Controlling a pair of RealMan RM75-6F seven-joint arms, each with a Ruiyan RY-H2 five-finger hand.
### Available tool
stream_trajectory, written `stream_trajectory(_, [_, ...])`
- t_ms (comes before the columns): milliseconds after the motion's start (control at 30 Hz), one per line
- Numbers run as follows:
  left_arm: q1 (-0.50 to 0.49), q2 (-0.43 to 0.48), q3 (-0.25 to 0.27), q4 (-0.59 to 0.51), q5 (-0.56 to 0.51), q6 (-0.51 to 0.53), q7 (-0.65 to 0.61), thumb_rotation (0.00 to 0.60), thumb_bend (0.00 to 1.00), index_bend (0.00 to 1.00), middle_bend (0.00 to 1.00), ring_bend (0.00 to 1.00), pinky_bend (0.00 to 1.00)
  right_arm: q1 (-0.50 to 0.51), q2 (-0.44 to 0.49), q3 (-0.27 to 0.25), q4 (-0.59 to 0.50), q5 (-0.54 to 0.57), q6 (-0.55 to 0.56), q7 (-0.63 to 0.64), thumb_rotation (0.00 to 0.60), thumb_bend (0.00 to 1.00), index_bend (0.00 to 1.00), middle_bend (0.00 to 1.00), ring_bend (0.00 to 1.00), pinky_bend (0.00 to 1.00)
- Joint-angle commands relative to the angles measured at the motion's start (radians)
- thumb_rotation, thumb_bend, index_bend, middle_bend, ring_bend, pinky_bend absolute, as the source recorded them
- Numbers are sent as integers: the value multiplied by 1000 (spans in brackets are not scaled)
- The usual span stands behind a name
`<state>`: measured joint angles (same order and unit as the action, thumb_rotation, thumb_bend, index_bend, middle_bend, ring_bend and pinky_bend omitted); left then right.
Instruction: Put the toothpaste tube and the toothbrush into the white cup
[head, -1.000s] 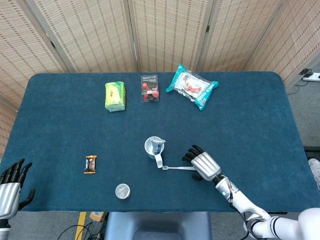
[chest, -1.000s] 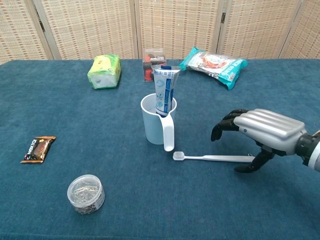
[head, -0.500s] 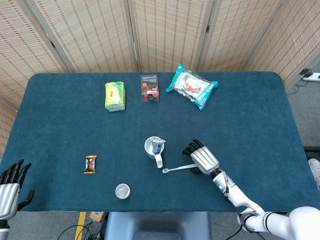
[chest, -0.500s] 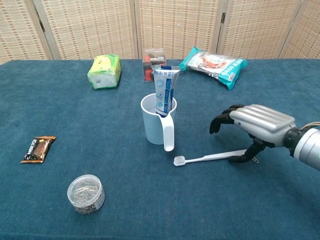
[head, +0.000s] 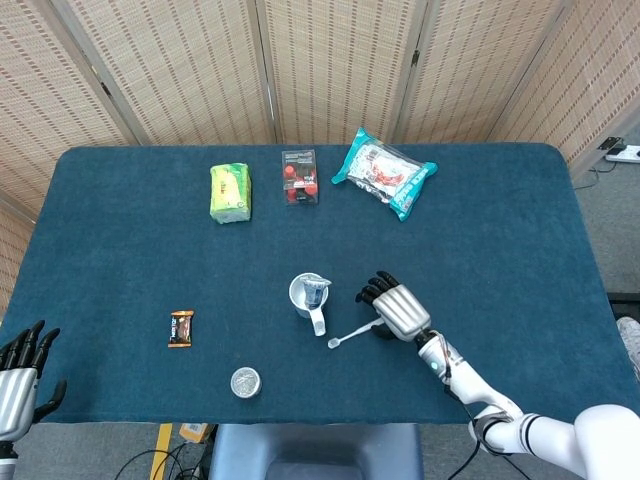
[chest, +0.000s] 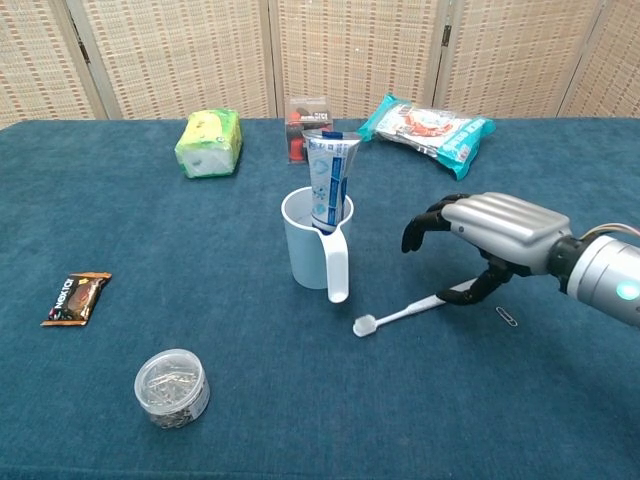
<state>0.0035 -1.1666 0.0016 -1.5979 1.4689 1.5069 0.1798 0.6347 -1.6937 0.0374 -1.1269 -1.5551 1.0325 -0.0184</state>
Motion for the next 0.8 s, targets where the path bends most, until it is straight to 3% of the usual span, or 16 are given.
stream_trajectory(33, [-2,-1,1,0,1,-3,1,600,441,126,22,33,141,1,23,-23,-44,-16,-6,-22,600,200,318,314,174,144])
stream_trajectory(800, [5,1,1,8,-6,-2,-11,600,441,134,22,33,141,19,-41,-46,19,-45,-11,-114,600,273,451,324,175,144])
